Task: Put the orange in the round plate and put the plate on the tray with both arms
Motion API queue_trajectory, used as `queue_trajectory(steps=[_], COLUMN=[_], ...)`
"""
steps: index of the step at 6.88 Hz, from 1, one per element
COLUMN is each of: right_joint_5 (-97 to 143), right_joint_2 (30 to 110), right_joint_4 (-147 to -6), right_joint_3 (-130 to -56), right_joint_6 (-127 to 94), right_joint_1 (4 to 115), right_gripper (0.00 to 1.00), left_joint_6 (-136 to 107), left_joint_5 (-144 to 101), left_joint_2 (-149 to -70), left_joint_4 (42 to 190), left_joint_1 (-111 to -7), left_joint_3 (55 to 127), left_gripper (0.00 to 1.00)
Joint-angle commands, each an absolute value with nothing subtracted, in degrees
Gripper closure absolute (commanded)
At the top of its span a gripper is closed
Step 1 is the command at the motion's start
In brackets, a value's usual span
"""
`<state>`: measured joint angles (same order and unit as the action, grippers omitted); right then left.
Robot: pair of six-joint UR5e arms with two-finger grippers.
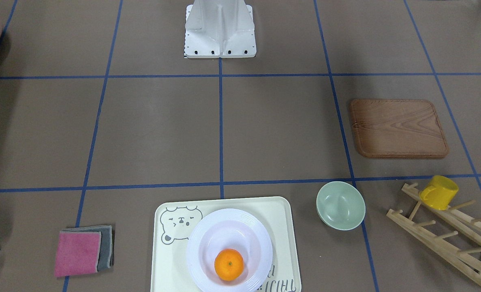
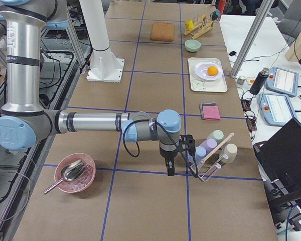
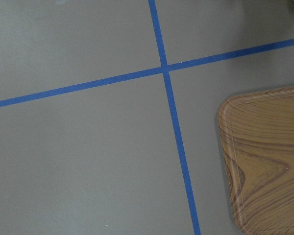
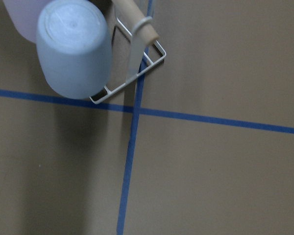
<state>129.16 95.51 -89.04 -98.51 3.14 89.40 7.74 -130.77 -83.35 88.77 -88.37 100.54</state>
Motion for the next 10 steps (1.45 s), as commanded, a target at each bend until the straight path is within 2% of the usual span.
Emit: queue_trajectory(steps=[1, 10], right_joint_5=[131.48, 132.8], right_joint_2=[96.32, 97.47], right_joint_4=[-102.27, -102.04], right_joint_3=[-103.61, -101.69], right_joint_6=[6.06, 5.19], right_joint_1=[90.97, 90.88], right_gripper=[0.0, 0.0], left_joint_6=[7.73, 7.82], left_joint_5=[-130.96, -130.96], left_joint_2=[-82.53, -82.27], left_joint_4=[88.86, 88.86], left_joint_1=[-88.33, -88.33], left_joint_3=[100.64, 100.72], left_gripper=[0.01, 0.01])
